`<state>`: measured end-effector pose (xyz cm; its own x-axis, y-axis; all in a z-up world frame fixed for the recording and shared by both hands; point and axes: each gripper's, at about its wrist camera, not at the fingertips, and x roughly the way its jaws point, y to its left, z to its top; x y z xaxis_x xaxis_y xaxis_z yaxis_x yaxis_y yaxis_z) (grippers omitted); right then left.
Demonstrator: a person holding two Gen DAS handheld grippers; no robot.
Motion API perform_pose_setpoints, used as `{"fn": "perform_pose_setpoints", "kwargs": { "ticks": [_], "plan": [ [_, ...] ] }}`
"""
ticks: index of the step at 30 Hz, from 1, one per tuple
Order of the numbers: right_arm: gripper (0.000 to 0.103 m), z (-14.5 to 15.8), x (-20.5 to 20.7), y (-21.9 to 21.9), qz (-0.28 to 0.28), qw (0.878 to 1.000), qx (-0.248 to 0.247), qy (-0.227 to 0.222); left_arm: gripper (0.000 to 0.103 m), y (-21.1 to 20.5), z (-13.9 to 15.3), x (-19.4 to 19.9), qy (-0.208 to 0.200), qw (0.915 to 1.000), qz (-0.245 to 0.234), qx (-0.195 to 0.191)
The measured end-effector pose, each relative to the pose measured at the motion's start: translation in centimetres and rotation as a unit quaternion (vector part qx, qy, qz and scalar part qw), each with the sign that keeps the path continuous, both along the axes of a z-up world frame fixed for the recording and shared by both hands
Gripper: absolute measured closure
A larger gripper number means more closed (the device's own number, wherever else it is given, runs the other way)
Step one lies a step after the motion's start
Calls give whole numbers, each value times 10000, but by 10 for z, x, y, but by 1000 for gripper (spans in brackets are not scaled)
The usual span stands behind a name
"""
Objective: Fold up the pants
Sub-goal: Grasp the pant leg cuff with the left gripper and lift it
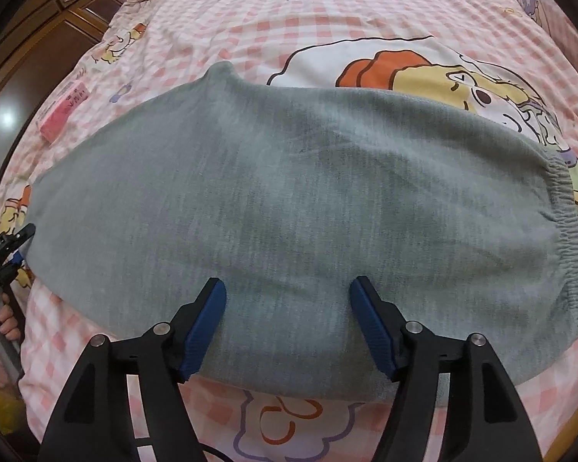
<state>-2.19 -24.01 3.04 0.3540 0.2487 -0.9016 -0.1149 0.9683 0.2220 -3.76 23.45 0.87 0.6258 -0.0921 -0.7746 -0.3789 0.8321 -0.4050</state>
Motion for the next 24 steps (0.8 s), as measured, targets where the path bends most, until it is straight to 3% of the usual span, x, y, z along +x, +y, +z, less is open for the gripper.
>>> {"fn": "perform_pose_setpoints", "kwargs": {
  "ticks": [2,4,5,10,15,22,24],
  "plan": [
    [31,-1,-1,1,19,10000,21,-43,55,-1,1,1,1,10000,24,50],
    [30,-1,-2,2,54,9999,1,-91,71,-4,5,-1,-68,9997,51,211],
    [29,-1,-3,2,75,9999,-11,-110,85,-7,9,-2,-101,9993,26,367],
    [23,-1,-2,6,157,9998,-68,-112,86,-13,11,4,-84,9976,-120,674],
    [22,-1,-1,7,162,9998,-77,-109,83,-2,0,9,-50,9997,31,234],
    [22,-1,0,6,166,9998,-71,-125,83,0,0,11,-71,9998,-6,199],
    [22,0,0,6,144,9998,-56,-141,89,0,3,10,-124,9997,-50,203]
  ]
}}
